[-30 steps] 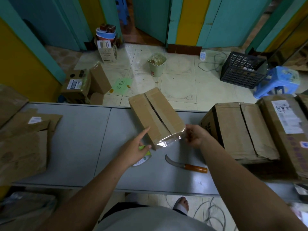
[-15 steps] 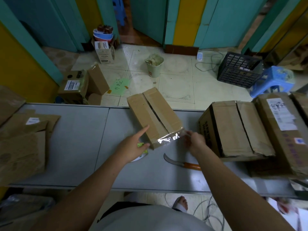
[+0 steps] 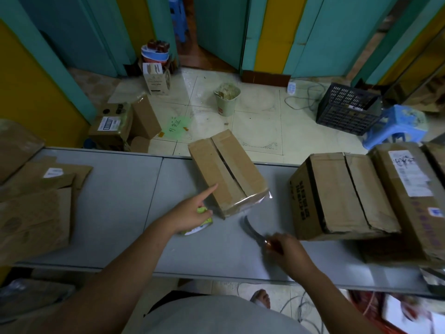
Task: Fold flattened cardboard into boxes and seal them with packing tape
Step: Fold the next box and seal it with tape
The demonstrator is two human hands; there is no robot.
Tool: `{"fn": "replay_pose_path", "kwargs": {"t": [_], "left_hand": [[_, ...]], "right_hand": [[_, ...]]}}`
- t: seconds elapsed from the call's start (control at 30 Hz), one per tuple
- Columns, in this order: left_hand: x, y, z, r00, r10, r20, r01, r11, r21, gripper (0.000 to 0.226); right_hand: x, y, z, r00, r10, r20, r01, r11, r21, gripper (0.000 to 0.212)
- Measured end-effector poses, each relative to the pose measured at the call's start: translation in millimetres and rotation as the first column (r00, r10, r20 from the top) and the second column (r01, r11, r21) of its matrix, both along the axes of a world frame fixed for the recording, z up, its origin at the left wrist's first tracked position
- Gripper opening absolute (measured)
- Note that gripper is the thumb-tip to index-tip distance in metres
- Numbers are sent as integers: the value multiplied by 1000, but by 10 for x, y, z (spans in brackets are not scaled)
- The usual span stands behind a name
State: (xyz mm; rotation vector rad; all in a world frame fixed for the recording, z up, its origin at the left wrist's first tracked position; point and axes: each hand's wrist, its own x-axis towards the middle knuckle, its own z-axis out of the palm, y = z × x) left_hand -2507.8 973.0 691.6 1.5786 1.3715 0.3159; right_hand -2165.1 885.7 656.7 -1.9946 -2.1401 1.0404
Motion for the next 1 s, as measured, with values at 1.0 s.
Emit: {"fn": "replay_pose_path", "kwargs": {"t": [1.0], "left_hand": [[127, 47, 195, 1000, 3, -3, -4, 975, -220, 112]], "right_hand": [[-1285, 519, 1243, 990, 34, -139, -58, 983, -172, 36]]}}
